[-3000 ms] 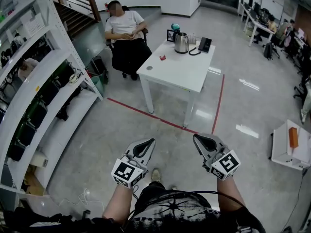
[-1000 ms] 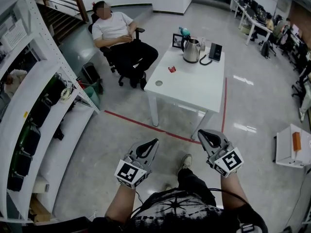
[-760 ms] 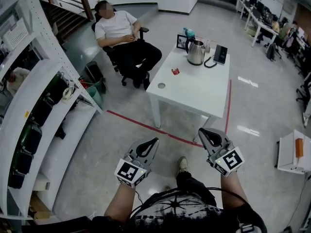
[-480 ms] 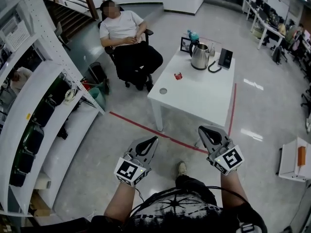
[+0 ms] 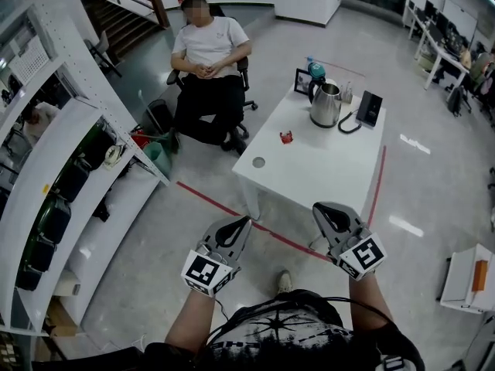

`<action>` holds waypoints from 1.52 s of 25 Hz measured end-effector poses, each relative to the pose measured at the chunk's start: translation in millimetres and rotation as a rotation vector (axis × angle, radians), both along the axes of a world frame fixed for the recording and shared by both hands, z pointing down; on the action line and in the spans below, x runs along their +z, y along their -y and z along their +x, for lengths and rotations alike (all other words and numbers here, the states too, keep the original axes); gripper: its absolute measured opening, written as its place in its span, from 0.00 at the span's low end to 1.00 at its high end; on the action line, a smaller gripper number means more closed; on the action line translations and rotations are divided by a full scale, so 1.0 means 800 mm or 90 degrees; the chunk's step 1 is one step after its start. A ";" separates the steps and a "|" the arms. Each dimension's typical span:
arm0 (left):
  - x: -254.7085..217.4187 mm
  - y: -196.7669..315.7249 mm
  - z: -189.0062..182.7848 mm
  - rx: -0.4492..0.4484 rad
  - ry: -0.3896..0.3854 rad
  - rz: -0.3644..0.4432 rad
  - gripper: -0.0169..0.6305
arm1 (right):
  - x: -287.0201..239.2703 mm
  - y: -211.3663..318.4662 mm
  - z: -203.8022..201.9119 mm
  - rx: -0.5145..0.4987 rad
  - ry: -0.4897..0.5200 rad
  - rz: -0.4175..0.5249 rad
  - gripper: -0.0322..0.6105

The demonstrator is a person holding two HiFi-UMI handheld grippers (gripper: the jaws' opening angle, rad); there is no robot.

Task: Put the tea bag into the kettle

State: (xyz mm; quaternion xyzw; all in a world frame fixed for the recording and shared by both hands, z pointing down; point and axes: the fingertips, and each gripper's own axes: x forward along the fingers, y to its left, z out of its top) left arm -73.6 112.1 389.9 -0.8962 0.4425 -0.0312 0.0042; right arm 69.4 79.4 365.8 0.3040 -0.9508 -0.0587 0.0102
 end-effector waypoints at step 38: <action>0.006 0.226 0.021 -0.028 0.011 0.005 0.04 | 0.024 0.221 0.030 -0.006 -0.002 -0.003 0.06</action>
